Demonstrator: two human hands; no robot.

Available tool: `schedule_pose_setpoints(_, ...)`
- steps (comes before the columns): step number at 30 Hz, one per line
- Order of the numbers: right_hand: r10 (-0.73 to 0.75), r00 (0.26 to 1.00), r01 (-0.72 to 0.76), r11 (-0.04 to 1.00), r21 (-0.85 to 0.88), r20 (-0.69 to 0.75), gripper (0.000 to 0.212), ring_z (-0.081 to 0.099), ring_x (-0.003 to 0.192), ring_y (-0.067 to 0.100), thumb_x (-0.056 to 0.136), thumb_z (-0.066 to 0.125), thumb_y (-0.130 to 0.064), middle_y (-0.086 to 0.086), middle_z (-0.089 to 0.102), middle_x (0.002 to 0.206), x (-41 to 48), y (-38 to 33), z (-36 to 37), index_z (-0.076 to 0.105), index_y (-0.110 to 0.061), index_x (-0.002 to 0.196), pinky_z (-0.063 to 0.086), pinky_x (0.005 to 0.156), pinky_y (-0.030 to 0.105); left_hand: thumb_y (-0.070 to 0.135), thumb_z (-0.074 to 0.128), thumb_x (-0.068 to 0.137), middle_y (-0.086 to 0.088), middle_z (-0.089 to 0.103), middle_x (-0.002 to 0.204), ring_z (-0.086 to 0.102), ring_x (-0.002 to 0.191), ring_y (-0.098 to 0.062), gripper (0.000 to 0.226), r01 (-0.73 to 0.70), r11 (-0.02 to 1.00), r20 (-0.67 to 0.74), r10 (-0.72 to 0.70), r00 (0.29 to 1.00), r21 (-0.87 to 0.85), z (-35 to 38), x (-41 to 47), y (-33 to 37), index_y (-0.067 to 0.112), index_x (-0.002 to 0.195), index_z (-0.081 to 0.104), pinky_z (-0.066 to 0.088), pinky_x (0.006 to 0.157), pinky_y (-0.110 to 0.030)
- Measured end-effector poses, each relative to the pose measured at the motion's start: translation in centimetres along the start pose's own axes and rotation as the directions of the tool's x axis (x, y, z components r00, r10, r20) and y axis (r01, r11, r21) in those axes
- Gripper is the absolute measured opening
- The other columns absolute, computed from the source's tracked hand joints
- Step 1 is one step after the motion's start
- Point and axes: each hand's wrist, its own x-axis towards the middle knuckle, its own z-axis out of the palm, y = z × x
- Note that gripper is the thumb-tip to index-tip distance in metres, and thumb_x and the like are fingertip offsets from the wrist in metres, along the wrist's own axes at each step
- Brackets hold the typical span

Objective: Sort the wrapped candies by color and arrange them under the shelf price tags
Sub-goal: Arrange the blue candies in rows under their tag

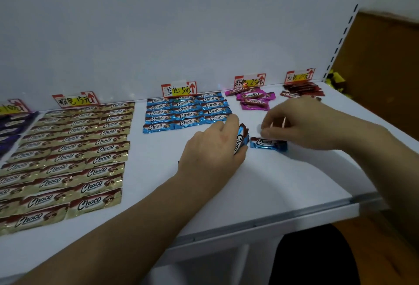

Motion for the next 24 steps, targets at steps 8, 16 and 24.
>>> schedule_pose_setpoints(8, 0.076, 0.996, -0.073, 0.994, 0.083, -0.043, 0.015, 0.058, 0.081, 0.009, 0.086, 0.077, -0.035, -0.014, 0.063, 0.090, -0.9, 0.2, 1.8, 0.062, -0.032, 0.088, 0.042, 0.064, 0.021, 0.033, 0.045, 0.106, -0.001, 0.049, 0.088, 0.047, 0.073, -0.022, 0.032, -0.050, 0.975, 0.092, 0.031, 0.995, 0.216, 0.0, 0.1, 1.1, 0.022, 0.131, 0.028, 0.035, 0.058, -0.035)
schedule_pose_setpoints(16, 0.158, 0.942, -0.042, 0.931, 0.362, -0.296, 0.018, 0.060, 0.068, 0.011, 0.085, 0.078, -0.028, -0.007, 0.067, 0.074, 0.7, -0.7, 2.4, 0.063, -0.028, 0.094, 0.042, 0.059, 0.025, 0.047, 0.043, 0.103, -0.003, 0.066, 0.107, 0.059, 0.085, -0.026, 0.039, 0.005, 0.999, 0.033, -0.006, 0.999, 0.041, -2.0, 0.0, -0.3, 0.025, 0.133, 0.031, 0.041, 0.065, -0.035)
schedule_pose_setpoints(24, -0.020, 0.980, 0.132, 0.804, 0.580, -0.197, 0.014, 0.064, 0.060, 0.007, 0.088, 0.075, -0.015, -0.004, 0.073, 0.071, 5.2, -8.6, 2.6, 0.063, -0.021, 0.087, 0.046, 0.054, 0.018, 0.050, 0.060, 0.094, 0.014, 0.069, 0.087, 0.066, 0.076, 0.002, 0.025, 0.168, 0.850, -0.252, -0.328, 0.911, -0.499, -10.6, 1.5, -10.5, 0.025, 0.098, 0.059, 0.053, 0.058, -0.021)
